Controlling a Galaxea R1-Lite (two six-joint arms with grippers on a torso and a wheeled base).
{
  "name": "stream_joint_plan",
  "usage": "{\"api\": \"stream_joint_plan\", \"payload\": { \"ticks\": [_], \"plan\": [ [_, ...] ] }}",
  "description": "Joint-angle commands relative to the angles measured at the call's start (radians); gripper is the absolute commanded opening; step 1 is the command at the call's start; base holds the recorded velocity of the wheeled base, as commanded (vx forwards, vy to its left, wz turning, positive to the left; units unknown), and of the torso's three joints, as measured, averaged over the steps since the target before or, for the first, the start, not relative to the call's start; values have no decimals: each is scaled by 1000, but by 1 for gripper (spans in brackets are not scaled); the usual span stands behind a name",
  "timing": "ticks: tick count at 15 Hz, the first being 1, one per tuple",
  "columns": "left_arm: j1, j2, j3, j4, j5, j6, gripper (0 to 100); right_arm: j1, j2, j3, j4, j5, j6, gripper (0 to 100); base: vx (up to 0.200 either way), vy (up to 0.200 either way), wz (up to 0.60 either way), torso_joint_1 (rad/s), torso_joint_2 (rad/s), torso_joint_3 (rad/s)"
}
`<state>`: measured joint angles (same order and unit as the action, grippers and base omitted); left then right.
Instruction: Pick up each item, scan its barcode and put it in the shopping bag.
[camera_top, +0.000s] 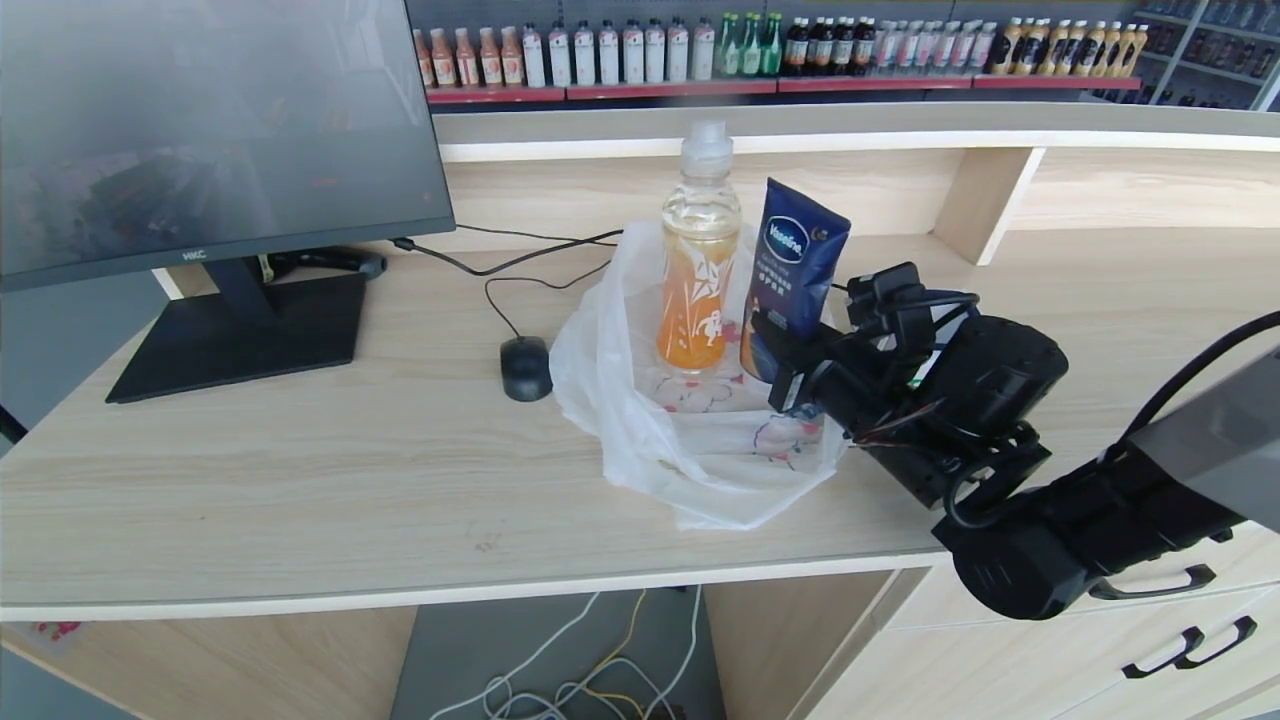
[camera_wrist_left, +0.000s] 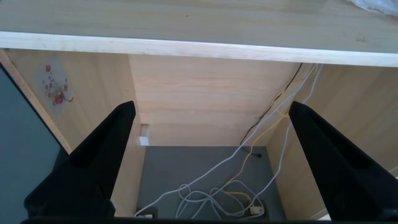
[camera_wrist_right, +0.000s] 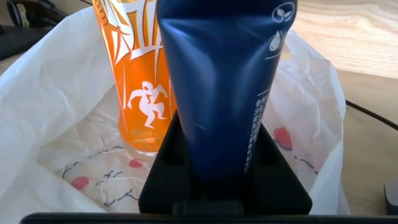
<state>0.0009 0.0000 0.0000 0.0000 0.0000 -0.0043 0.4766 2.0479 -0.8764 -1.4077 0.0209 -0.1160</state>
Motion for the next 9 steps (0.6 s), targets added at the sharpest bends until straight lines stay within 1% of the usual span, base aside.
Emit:
{"api": "stream_joint_plan", "payload": {
  "ticks": [1,2,5,9],
  "plan": [
    [1,0,0,0,0,0,100,4,3,0,1,-4,-1,0,0,0,0,0,0,0],
    [1,0,0,0,0,0,100,10,3,0,1,-10,-1,100,0,0,0,0,0,0],
    [1,0,0,0,0,0,100,23,-9,13,1,-44,-1,100,0,0,0,0,0,0],
    [1,0,0,0,0,0,100,23,-29,28,1,-45,-2,100,0,0,0,0,0,0]
  ]
}}
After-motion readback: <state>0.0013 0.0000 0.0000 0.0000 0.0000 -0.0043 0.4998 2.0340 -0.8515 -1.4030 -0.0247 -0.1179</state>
